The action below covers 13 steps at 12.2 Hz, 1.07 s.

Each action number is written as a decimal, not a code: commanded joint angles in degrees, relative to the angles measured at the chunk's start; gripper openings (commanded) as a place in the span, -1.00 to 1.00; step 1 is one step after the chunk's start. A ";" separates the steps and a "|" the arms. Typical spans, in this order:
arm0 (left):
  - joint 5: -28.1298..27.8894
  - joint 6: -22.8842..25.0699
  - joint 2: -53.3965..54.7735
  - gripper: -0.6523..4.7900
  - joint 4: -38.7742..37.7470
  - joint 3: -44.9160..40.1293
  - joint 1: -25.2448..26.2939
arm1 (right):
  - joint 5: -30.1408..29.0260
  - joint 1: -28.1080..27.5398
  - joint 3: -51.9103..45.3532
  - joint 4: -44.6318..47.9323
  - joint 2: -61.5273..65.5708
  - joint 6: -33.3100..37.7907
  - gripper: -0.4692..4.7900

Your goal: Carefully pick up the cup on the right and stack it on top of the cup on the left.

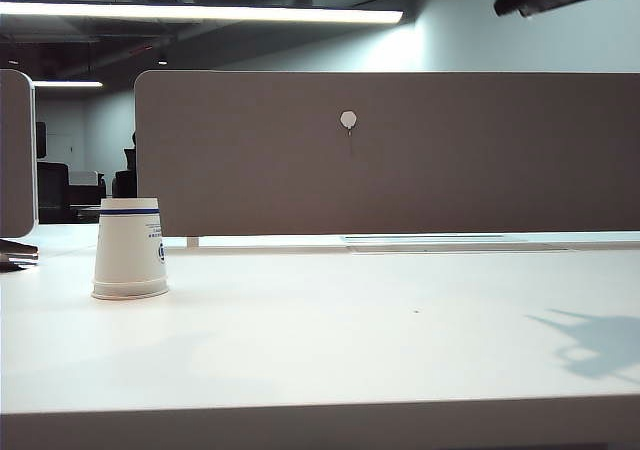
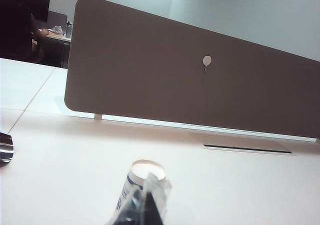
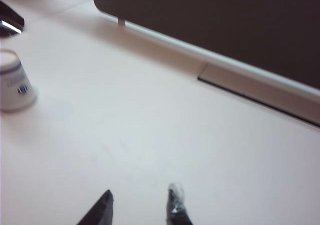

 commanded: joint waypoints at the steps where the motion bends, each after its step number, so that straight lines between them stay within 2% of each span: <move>1: 0.11 0.02 0.00 -0.78 0.33 0.24 0.00 | 2.10 0.02 -1.14 -3.98 -2.95 -0.07 -0.28; 9: 0.35 0.00 0.02 -0.78 0.33 0.24 0.00 | 4.33 0.04 -10.27 -4.85 -23.37 4.44 -0.28; 13: 0.48 0.00 0.00 -0.78 0.33 0.24 -0.02 | 9.97 0.04 -14.43 -9.99 -38.10 4.17 -0.28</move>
